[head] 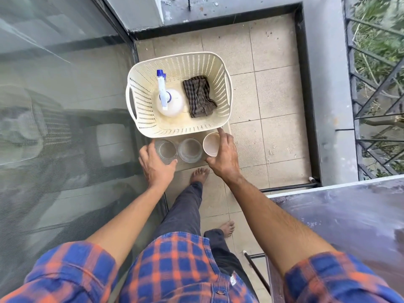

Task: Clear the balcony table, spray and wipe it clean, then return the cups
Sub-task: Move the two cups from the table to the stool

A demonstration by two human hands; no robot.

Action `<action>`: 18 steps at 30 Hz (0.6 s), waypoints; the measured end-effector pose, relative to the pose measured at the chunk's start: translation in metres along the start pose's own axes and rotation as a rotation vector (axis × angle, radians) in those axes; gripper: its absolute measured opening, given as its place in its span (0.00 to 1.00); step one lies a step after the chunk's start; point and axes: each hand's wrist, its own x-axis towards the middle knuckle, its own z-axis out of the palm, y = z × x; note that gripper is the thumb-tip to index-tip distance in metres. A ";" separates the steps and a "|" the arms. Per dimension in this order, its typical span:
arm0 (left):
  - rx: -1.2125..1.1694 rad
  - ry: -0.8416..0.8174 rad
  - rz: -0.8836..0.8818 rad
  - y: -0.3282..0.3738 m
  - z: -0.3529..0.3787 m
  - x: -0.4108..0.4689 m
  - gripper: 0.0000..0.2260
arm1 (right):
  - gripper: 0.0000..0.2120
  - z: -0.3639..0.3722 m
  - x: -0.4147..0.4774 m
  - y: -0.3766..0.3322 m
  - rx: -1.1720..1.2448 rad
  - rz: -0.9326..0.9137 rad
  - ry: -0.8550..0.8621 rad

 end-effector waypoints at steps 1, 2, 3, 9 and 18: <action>-0.001 0.000 0.008 -0.001 -0.001 -0.001 0.42 | 0.52 0.000 -0.001 0.000 0.010 0.002 -0.007; -0.005 0.005 0.015 -0.002 -0.002 -0.002 0.42 | 0.53 -0.001 -0.001 0.001 0.026 0.007 -0.013; -0.012 0.014 0.020 -0.003 -0.003 -0.003 0.42 | 0.53 -0.001 -0.002 0.002 0.043 0.015 -0.015; -0.096 0.171 0.179 -0.003 -0.015 -0.024 0.27 | 0.47 -0.025 -0.015 0.003 0.262 0.102 0.059; -0.353 0.215 0.397 0.044 -0.054 -0.015 0.30 | 0.07 -0.085 -0.028 -0.027 0.610 0.232 0.371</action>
